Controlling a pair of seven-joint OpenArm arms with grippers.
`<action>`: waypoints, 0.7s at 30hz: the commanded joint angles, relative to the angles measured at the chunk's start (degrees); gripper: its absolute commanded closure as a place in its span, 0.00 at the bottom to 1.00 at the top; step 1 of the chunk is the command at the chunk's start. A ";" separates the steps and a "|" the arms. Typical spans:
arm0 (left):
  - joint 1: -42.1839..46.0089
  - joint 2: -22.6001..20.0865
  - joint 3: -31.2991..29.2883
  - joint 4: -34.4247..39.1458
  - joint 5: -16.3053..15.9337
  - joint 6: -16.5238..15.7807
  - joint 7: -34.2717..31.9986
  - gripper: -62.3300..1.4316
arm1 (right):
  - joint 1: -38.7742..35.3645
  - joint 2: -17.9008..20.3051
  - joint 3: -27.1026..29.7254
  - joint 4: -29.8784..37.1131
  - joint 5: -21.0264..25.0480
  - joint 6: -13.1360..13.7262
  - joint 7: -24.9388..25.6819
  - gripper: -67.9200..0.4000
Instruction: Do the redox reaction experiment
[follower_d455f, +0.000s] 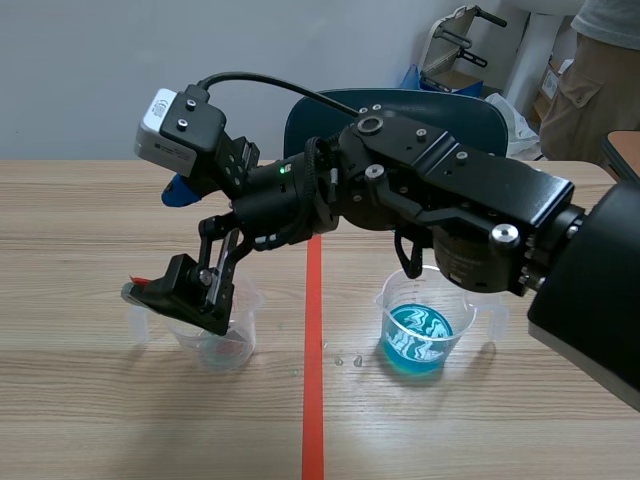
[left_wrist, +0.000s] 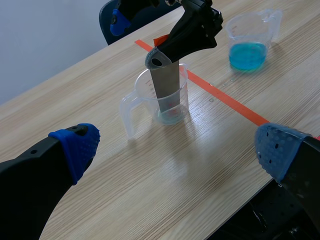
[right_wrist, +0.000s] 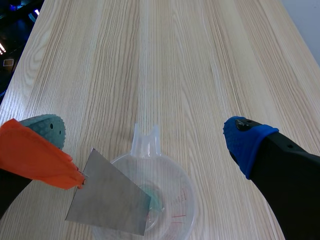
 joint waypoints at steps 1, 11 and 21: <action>0.44 0.44 -0.17 0.46 -0.39 -0.09 -1.03 0.00 | 1.29 -0.48 0.00 0.44 0.59 0.46 0.81 0.00; 0.44 0.44 -0.17 0.46 -0.39 -0.09 -1.01 0.00 | 1.18 -0.50 0.00 0.46 0.66 0.46 1.53 0.00; 0.44 0.42 -0.17 0.46 -0.39 -0.09 -1.01 0.00 | -4.33 2.19 0.72 11.91 0.63 -0.04 2.14 0.00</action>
